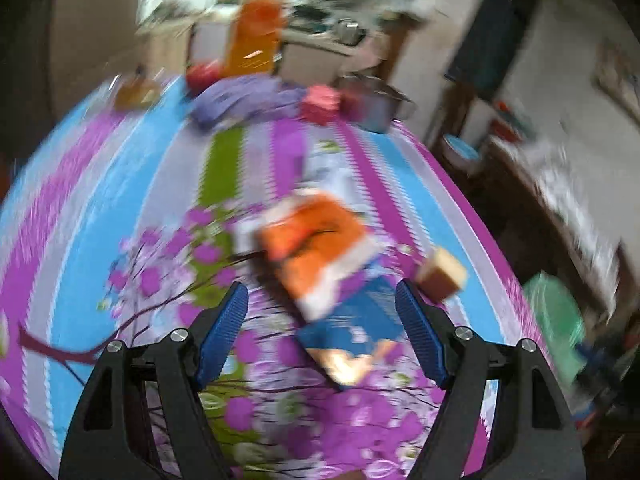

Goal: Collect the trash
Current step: 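Move both grippers back from the bin to the table, then grasp the orange-white wrapper with the left gripper, then grasp the blue cigarette box with the right gripper while the left gripper holds the wrapper, then lift the wrapper and cigarette box and turn toward the green bin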

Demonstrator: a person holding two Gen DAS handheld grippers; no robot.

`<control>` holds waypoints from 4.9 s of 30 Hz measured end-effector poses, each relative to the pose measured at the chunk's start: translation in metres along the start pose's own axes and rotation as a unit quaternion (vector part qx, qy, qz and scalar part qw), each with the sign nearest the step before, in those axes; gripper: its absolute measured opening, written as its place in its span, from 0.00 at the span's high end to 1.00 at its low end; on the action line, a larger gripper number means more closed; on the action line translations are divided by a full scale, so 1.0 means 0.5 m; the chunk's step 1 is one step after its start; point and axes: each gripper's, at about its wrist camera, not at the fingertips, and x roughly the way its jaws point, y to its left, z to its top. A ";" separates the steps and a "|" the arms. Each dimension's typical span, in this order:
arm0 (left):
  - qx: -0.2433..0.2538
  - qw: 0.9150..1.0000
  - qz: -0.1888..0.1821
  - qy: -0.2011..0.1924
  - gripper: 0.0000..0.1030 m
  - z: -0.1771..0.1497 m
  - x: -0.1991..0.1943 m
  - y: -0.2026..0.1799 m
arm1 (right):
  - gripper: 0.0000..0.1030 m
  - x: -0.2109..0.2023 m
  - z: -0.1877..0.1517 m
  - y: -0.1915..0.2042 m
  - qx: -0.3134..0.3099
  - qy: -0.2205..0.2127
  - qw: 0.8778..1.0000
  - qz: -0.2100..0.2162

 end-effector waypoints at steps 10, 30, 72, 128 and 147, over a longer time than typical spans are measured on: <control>-0.051 0.997 -0.026 0.054 0.45 0.015 0.106 0.027 | 0.29 0.069 0.016 0.056 -0.021 0.017 0.999 0.019; -0.040 0.998 -0.029 0.029 0.92 0.014 0.089 0.011 | 0.29 0.144 0.020 0.114 -0.047 0.048 0.997 0.049; -0.067 0.997 -0.038 -0.006 0.92 -0.010 -0.016 0.171 | 0.36 0.435 0.165 0.383 -0.375 0.146 0.908 0.116; 0.076 0.993 -0.026 -0.084 0.92 -0.071 -0.096 -0.182 | 0.40 0.050 0.137 0.188 -0.073 -0.124 0.986 -0.086; 0.042 0.997 -0.071 0.012 0.59 -0.099 0.024 -0.164 | 0.40 -0.045 0.047 -0.007 -0.009 -0.113 0.986 -0.119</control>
